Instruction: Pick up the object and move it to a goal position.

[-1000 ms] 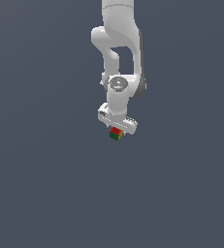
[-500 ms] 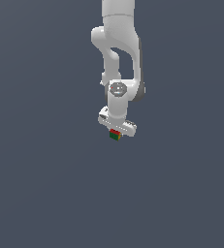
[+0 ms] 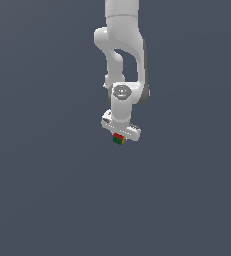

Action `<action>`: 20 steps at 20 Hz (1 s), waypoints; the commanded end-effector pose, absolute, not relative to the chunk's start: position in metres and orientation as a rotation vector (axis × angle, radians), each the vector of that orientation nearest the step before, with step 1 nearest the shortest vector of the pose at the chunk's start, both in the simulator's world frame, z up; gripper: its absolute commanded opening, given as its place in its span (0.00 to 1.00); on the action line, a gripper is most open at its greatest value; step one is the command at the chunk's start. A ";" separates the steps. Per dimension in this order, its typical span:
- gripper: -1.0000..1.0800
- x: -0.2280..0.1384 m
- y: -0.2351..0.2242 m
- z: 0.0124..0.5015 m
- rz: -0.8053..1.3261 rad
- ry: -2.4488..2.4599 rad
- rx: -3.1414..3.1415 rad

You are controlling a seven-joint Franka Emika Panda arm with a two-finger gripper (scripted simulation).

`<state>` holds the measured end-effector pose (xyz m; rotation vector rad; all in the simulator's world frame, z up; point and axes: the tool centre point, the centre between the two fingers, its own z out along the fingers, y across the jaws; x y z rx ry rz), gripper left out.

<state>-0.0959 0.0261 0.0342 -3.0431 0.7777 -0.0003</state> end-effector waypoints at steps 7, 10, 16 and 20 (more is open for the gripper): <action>0.00 -0.086 0.015 0.047 -0.001 0.777 -3.043; 0.00 -0.078 0.005 0.059 -0.001 0.777 -3.043; 0.00 -0.054 -0.023 0.092 -0.001 0.777 -3.043; 0.00 -0.034 -0.047 0.119 -0.001 0.777 -3.043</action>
